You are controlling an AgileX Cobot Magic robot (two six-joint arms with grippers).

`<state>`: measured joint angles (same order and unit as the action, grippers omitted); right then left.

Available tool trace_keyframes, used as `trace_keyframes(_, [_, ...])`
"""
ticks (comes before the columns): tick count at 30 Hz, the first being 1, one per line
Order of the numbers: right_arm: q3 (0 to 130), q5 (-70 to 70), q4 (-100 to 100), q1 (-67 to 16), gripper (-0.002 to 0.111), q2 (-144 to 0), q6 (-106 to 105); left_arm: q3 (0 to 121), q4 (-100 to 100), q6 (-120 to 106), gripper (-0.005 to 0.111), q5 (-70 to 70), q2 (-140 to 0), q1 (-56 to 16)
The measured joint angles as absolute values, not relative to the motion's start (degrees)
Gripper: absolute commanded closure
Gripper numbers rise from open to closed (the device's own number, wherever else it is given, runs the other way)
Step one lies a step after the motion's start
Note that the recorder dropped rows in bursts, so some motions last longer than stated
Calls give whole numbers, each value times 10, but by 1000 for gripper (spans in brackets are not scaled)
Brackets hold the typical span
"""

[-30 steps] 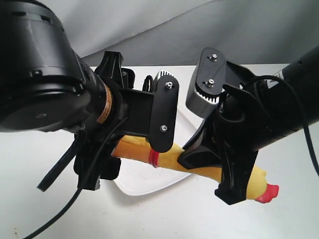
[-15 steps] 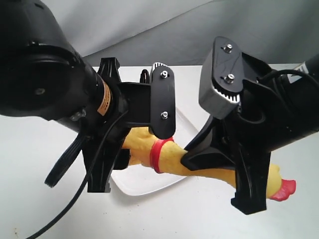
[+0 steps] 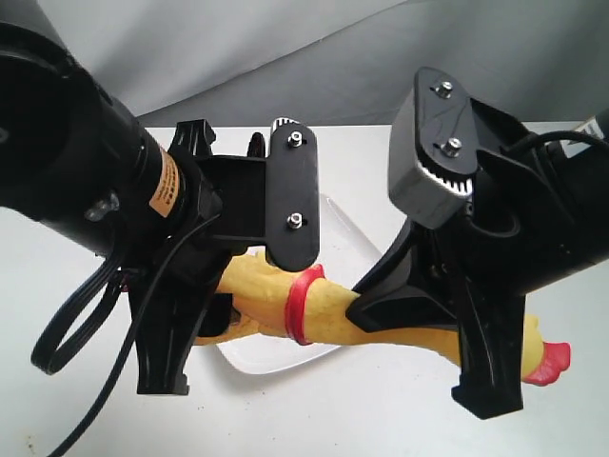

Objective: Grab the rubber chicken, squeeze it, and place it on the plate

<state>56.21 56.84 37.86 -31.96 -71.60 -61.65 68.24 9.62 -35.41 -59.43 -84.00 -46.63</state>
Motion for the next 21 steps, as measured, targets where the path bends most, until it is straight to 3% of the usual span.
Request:
trace_keyframes(3, [562,568,377,-320,108,-716,-617,682,96,-349,20,-593,-840,-465])
trace_keyframes(5, [562,563,377,-320,108,-716,-619,682,84,-343,3,-581,-840,-465])
trace_keyframes(12, [562,553,378,-320,108,-716,-619,682,76,-315,2,-574,-839,-465])
trace_keyframes(14, [562,551,378,-320,108,-716,-619,682,76,-310,10,-574,-838,-465])
trace_keyframes(15, [562,551,378,-320,108,-716,-619,682,76,-308,30,-574,-838,-465])
trace_keyframes(16, [562,551,378,-320,108,-716,-619,682,76,-301,42,-574,-838,-465])
trace_keyframes(17, [562,551,377,-320,108,-716,-619,682,76,-300,75,-573,-838,-465])
trace_keyframes(19, [562,545,376,-320,108,-716,-619,682,73,-299,105,-570,-838,-466])
trace_keyframes(21, [563,541,376,-320,108,-716,-619,682,71,-302,105,-569,-838,-468])
